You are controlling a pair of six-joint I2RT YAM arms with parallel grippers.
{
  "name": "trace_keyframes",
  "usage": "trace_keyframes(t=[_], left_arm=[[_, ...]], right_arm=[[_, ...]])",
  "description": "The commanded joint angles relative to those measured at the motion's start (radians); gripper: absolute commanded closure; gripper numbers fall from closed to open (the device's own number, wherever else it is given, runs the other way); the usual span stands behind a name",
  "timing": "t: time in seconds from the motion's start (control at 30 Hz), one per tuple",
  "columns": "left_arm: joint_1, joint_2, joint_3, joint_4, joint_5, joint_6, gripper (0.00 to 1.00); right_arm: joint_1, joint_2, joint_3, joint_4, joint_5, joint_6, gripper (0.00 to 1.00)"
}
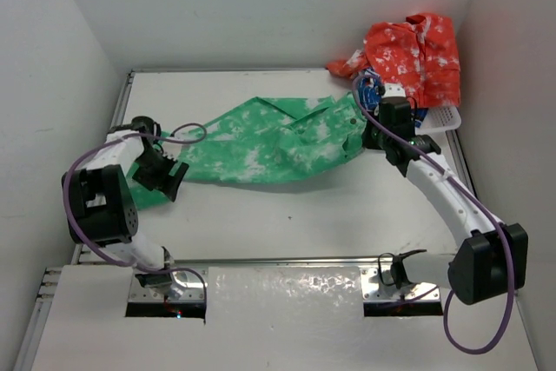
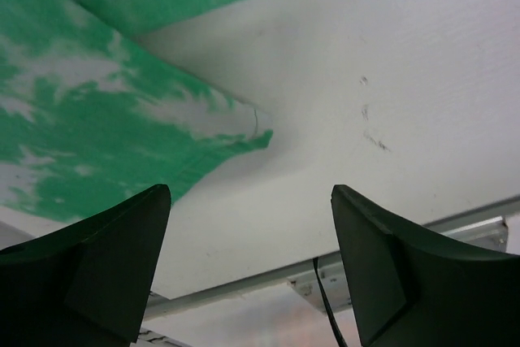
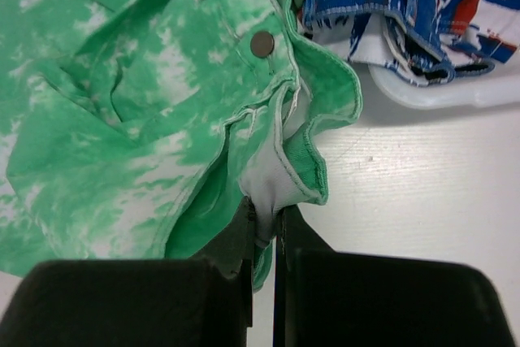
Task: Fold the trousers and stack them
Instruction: Flatten the trousers out
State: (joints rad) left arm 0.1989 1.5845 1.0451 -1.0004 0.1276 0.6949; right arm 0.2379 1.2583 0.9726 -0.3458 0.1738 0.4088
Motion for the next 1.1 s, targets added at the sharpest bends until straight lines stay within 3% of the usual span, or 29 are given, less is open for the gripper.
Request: trace_keyframes(t=[0.0, 0.17, 0.27, 0.3, 0.33, 0.47, 0.53, 0.57, 0.67, 0.77, 0.93, 1.07], left_arm=[[-0.016, 0.029, -0.040, 0.124, -0.058, -0.061, 0.21], [-0.016, 0.106, -0.103, 0.327, -0.174, -0.116, 0.28], [-0.016, 0.126, -0.111, 0.356, -0.169, -0.127, 0.58], [-0.016, 0.121, -0.111, 0.355, -0.168, -0.127, 0.88], [-0.015, 0.114, -0.108, 0.335, -0.166, -0.124, 1.00], [0.025, -0.042, -0.033, 0.235, -0.137, -0.048, 1.00], [0.117, -0.092, 0.172, 0.146, -0.071, -0.009, 1.00], [0.144, -0.095, 0.173, 0.117, -0.051, -0.003, 1.00], [0.248, -0.074, 0.492, 0.017, 0.039, 0.006, 1.00], [0.344, -0.052, 0.622, -0.066, 0.122, 0.021, 1.00], [0.416, -0.052, 0.635, -0.122, 0.126, 0.077, 1.00], [0.482, 0.003, 0.755, -0.167, 0.115, 0.081, 1.00]], right_arm=[[-0.003, -0.043, -0.044, 0.083, 0.003, 0.033, 1.00], [-0.005, -0.051, -0.087, 0.090, 0.010, 0.028, 1.00], [-0.003, -0.051, -0.092, 0.074, 0.018, 0.025, 1.00], [-0.005, -0.053, -0.095, 0.068, 0.023, 0.027, 1.00], [-0.005, -0.057, -0.097, 0.067, 0.032, 0.025, 1.00], [-0.005, -0.079, -0.101, 0.054, 0.064, 0.019, 1.00], [-0.008, -0.094, -0.088, 0.027, 0.093, 0.007, 1.00], [-0.009, -0.097, -0.080, 0.013, 0.105, 0.002, 1.00], [-0.020, -0.123, -0.040, -0.050, 0.161, -0.017, 1.00], [-0.031, -0.186, -0.025, -0.105, 0.217, -0.037, 1.00], [-0.038, -0.295, -0.048, -0.140, 0.247, -0.045, 1.00], [-0.038, -0.330, -0.051, -0.170, 0.260, -0.048, 1.00]])
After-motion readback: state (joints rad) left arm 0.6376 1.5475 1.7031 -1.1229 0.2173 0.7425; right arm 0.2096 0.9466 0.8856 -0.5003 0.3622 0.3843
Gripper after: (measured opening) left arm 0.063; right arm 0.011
